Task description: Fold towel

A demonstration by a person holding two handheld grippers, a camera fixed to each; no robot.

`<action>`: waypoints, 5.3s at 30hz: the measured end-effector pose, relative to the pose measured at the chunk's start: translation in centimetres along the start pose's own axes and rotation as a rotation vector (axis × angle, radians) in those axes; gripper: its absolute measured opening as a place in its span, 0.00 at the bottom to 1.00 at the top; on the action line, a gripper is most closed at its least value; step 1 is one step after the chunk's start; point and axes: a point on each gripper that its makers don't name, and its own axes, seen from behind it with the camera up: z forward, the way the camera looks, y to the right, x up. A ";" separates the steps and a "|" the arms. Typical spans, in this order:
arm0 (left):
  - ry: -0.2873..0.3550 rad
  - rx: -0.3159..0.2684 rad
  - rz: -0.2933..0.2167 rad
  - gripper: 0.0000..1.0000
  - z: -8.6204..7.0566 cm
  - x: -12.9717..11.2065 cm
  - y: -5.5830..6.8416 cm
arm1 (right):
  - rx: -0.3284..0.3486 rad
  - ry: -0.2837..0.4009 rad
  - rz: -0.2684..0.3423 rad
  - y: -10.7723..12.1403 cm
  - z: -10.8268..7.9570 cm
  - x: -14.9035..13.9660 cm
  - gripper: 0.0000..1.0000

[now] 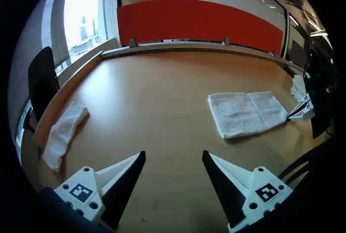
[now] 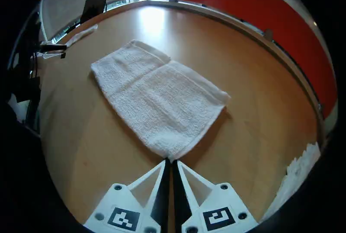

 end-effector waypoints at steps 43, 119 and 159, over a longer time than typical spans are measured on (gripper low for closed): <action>0.021 0.011 0.007 0.98 -0.3 1.0 -0.2 | -0.079 0.161 -0.104 1.4 -6.7 8.0 0.03; 0.069 0.048 -0.042 0.97 -3.2 -0.1 -2.7 | 0.310 0.106 -0.334 -13.7 6.2 17.1 0.63; 0.078 0.042 -0.033 0.98 -3.5 0.0 -2.6 | 0.152 0.058 -0.188 -10.4 3.4 8.9 0.79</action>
